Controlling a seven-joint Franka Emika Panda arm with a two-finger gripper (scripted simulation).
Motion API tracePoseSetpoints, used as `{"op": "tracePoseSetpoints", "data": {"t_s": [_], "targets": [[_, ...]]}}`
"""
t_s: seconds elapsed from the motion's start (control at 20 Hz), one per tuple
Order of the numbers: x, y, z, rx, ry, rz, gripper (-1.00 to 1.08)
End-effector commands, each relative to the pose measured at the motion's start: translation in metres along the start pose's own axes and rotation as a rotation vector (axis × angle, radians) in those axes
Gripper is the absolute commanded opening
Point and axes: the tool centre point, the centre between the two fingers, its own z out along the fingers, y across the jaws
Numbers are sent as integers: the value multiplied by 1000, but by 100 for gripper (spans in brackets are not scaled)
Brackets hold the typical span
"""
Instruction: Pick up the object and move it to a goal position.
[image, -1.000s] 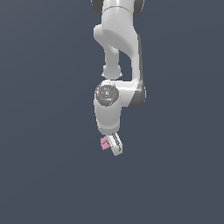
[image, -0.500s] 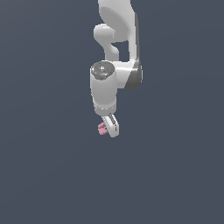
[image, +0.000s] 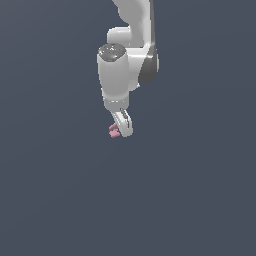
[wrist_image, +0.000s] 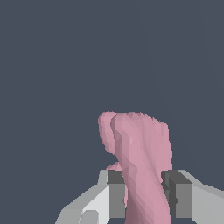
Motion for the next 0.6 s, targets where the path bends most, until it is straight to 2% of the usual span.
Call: {"op": "tracePoseSetpoints", "data": {"t_s": [0.0, 0.55], "targets": [[-2, 11, -8, 0, 0, 0, -100], [-5, 29, -25, -1, 2, 0, -100]]}}
